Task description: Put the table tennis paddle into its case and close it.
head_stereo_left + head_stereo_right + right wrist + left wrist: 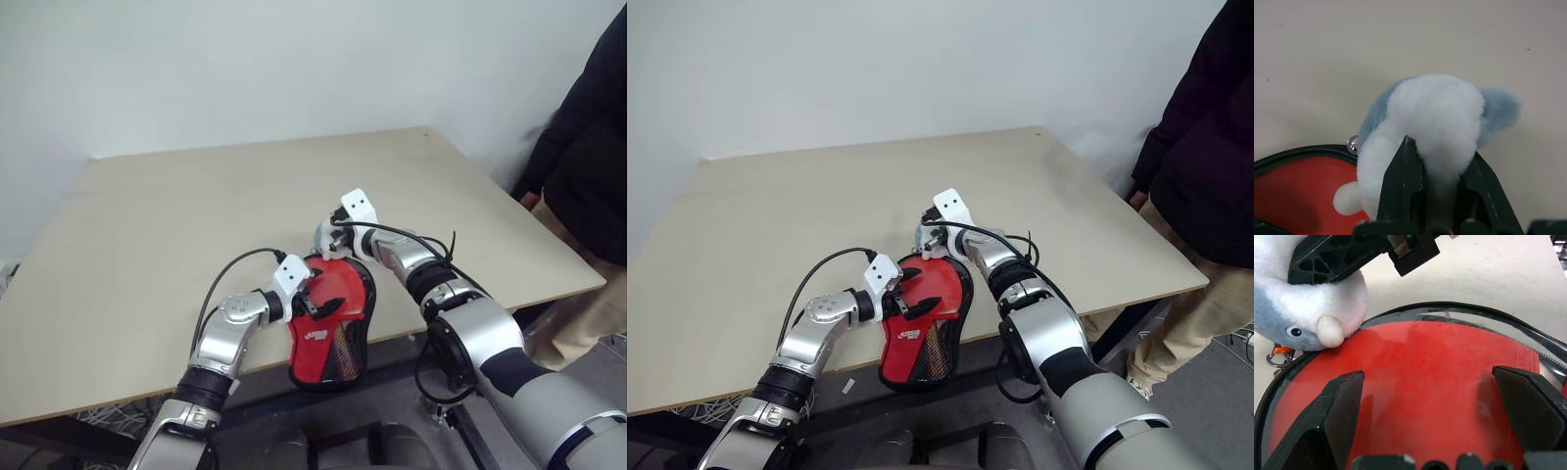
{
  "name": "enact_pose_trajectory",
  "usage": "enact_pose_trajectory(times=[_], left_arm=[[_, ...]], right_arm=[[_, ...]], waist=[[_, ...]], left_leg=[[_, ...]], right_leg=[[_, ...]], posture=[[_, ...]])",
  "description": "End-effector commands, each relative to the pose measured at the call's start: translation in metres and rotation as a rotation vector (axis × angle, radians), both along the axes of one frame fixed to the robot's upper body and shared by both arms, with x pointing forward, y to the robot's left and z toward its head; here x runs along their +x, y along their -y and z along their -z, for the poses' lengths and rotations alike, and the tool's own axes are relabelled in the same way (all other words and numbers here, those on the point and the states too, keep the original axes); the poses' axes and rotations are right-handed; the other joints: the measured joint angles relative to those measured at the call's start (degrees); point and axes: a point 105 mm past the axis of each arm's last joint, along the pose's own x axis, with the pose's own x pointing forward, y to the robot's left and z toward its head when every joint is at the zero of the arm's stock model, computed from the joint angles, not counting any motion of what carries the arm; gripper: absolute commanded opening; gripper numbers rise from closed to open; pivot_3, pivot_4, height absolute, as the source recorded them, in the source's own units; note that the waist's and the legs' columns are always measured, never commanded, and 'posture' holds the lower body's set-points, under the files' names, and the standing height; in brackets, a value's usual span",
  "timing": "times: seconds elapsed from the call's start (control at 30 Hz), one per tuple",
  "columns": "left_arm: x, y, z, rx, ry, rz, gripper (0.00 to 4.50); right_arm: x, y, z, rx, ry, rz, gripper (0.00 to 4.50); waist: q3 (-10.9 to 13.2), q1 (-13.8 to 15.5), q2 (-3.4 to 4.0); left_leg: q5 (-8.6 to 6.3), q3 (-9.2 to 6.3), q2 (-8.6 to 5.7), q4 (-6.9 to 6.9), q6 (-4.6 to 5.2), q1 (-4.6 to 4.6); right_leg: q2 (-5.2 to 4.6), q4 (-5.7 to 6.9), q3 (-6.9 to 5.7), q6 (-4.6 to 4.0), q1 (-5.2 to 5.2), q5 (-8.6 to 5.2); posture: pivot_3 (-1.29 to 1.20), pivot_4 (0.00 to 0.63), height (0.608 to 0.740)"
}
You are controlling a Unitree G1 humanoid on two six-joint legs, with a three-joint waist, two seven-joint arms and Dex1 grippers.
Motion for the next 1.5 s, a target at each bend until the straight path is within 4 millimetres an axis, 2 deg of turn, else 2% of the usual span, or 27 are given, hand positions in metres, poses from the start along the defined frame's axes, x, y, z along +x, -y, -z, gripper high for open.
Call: enact_pose_trajectory(times=[0.03,0.43,0.9,1.2,1.5], left_arm=[[-0.011,0.003,0.022,0.041,-0.077,0.017,4.5],[-0.01,0.001,0.023,0.045,-0.08,0.008,4.5],[-0.012,0.002,0.024,0.04,-0.088,0.003,4.5],[-0.012,0.003,0.025,0.039,-0.09,0.001,4.5],[-0.011,0.002,0.025,0.04,-0.091,0.0,4.5]], right_arm=[[0.02,0.026,-0.029,-0.035,0.107,0.091,0.28],[0.025,0.056,-0.027,-0.115,0.127,0.112,0.28],[0.019,0.108,-0.02,-0.233,0.123,0.023,0.28],[0.002,0.139,-0.019,-0.273,0.095,-0.11,0.28],[-0.019,0.153,-0.015,-0.274,0.052,-0.211,0.28]], waist=[[0.0,0.02,0.0],[0.01,0.0,0.01],[0.01,0.1,0.03],[0.01,0.24,0.05],[0.0,0.43,0.08]], left_leg=[[0.0,0.0,-0.01,0.0,0.0,0.0],[0.04,0.0,-0.04,0.0,0.06,0.0],[0.11,0.0,-0.14,0.0,0.18,-0.01],[0.11,0.0,-0.19,0.0,0.2,-0.03],[0.11,0.0,-0.18,0.0,0.19,-0.02]], right_leg=[[0.0,0.0,0.0,0.0,0.0,0.0],[-0.01,0.01,0.02,0.0,0.0,0.0],[-0.05,-0.02,0.06,0.01,0.04,0.01],[-0.09,-0.05,0.07,0.03,0.04,0.0],[-0.09,-0.05,0.08,0.03,0.04,0.0]], posture=[[0.0,0.0,0.74],[0.0,0.0,0.74],[0.0,0.0,0.74],[0.0,0.0,0.74],[0.0,0.0,0.74]])
